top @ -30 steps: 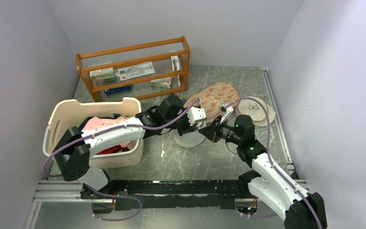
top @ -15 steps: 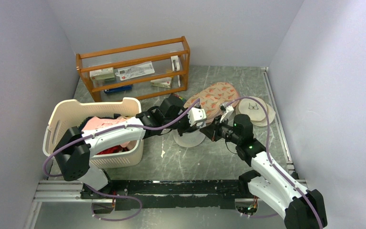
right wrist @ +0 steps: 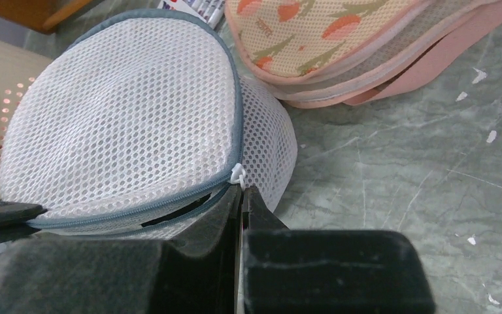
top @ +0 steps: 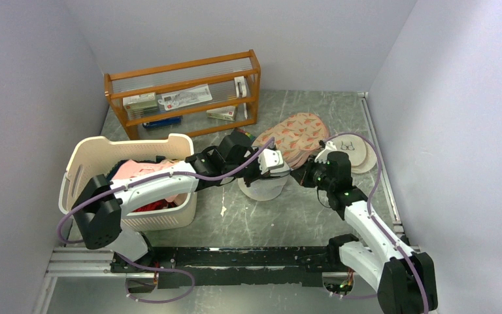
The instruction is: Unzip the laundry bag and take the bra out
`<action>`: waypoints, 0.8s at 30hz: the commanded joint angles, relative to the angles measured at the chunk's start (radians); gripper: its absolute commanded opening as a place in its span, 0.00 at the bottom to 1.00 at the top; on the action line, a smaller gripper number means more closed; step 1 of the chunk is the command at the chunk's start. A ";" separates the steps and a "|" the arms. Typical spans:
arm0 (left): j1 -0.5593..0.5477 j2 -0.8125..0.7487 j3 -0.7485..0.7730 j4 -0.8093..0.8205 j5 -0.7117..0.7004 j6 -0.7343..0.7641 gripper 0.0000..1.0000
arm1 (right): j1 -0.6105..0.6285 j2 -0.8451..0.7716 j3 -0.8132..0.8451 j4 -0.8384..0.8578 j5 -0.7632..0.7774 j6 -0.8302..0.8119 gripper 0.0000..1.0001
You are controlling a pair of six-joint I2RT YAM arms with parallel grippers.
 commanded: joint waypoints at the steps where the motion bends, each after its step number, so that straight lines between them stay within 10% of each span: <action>1: -0.008 -0.043 -0.007 0.011 -0.033 0.015 0.07 | -0.021 -0.031 -0.020 0.038 -0.084 -0.013 0.00; 14: -0.015 -0.035 -0.008 0.010 -0.031 0.011 0.57 | -0.018 -0.140 -0.071 0.170 -0.396 -0.034 0.00; 24: -0.037 -0.025 -0.012 0.005 0.002 0.020 0.75 | -0.008 -0.155 -0.078 0.192 -0.436 -0.018 0.00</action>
